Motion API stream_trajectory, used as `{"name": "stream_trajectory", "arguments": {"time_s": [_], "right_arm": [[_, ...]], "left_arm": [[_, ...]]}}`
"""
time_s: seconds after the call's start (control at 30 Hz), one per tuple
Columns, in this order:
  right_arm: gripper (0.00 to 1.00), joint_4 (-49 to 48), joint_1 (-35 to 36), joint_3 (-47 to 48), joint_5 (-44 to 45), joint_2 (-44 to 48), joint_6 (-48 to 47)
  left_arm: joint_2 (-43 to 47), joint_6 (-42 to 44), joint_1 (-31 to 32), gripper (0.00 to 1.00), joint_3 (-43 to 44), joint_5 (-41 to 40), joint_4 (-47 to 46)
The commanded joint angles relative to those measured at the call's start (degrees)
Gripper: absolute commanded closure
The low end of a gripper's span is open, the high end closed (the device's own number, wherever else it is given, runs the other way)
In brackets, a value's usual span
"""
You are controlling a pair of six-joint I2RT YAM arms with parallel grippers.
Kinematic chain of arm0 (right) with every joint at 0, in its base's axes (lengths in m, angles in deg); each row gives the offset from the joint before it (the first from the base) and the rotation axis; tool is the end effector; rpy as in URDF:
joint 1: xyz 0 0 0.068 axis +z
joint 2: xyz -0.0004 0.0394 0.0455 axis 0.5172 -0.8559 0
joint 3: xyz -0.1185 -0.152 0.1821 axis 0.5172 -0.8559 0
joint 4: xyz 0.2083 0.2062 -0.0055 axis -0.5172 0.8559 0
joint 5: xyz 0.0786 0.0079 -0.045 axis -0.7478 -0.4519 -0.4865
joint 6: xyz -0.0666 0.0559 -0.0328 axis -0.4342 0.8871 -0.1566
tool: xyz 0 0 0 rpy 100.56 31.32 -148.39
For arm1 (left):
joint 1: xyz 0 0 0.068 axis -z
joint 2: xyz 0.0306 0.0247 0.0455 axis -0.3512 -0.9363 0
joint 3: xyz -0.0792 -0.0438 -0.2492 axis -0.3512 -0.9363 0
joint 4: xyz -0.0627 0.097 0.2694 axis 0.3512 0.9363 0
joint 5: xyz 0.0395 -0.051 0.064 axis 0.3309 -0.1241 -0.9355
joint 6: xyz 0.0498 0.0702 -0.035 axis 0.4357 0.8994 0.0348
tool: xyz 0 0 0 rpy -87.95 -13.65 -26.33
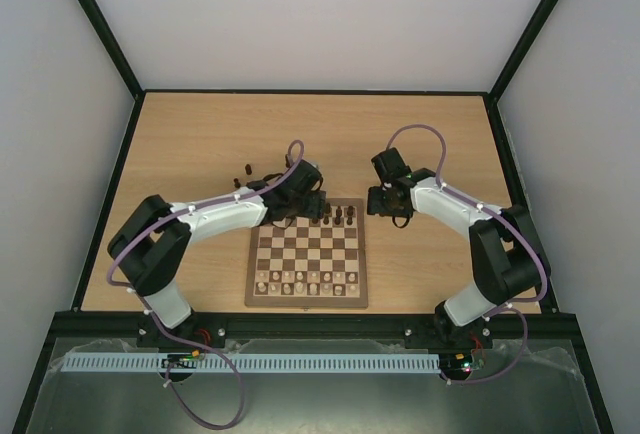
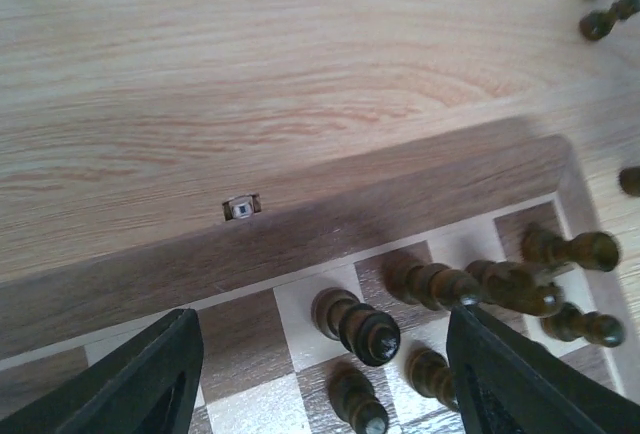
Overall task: Set up the chess pieces on the board
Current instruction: Adjust the chess piece on the chessboard.
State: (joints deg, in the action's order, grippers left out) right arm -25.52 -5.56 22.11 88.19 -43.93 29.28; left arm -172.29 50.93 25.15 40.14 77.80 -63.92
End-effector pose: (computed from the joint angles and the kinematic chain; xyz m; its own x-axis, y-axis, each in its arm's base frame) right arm 0.3337 0.1460 0.1268 -0.8364 0.0979 -0.5393 0.0286 0.9904 0.1354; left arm 0.2951 -0.2888 0.1405 -0.7858 0.0490 -0.6165 0.2828 0.9150 -0.2877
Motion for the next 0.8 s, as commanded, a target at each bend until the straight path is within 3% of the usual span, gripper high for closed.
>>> {"name": "stream_trajectory", "arguments": {"time_s": [0.0,0.33,0.5,0.77], "right_arm": [[0.33,0.47,0.25,-0.82,-0.72,1.05,-0.03],[0.33,-0.15,0.21,-0.85,-1.39,0.70,-0.31],[0.33,-0.16,0.17,-0.87,-1.44,0.55,-0.31],[0.33,-0.30,0.17,-0.79,-1.64,0.44,-0.40]], "left_arm": [[-2.06,0.56,0.30,0.33,1.90,1.17,-0.75],[-3.50,0.54,0.34,0.51,1.86,0.85,-0.72],[-4.46,0.72,0.32,0.64,2.65,0.77,-0.30],[-5.45,1.08,0.56,0.77,3.74,0.40,0.32]]}}
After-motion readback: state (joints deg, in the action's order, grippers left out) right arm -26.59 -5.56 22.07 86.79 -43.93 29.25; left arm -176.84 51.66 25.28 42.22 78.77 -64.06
